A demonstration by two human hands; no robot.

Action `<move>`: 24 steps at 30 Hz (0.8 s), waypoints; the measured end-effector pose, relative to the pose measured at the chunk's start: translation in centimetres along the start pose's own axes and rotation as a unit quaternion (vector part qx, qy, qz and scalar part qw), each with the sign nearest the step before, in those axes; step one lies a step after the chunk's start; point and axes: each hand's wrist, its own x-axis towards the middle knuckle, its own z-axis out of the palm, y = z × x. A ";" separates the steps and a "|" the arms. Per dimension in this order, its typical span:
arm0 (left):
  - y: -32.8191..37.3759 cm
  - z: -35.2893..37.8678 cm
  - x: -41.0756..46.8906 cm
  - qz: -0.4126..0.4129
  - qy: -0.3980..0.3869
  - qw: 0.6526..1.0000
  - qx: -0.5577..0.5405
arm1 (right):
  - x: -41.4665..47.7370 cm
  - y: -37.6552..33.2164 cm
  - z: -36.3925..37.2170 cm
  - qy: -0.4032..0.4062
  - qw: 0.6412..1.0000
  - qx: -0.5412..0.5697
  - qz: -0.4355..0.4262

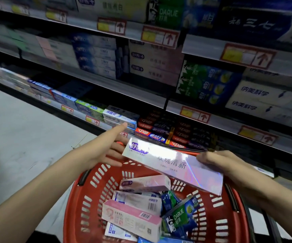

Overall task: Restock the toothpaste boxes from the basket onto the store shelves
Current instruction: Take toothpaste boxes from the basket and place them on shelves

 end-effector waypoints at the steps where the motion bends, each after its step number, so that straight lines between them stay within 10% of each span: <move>1: -0.2 0.3 0.1 0.002 -0.015 1.000 -0.014 | -0.2 0.0 -0.2 0.002 1.000 0.000 -0.001; 10: -1.4 1.2 0.7 0.035 -0.018 0.989 -0.140 | 1.4 -1.0 -1.5 -0.013 0.976 0.181 0.122; 24: 0.4 0.0 0.3 0.138 0.068 0.954 -0.257 | 3.7 -0.9 0.3 0.135 0.940 0.314 -0.009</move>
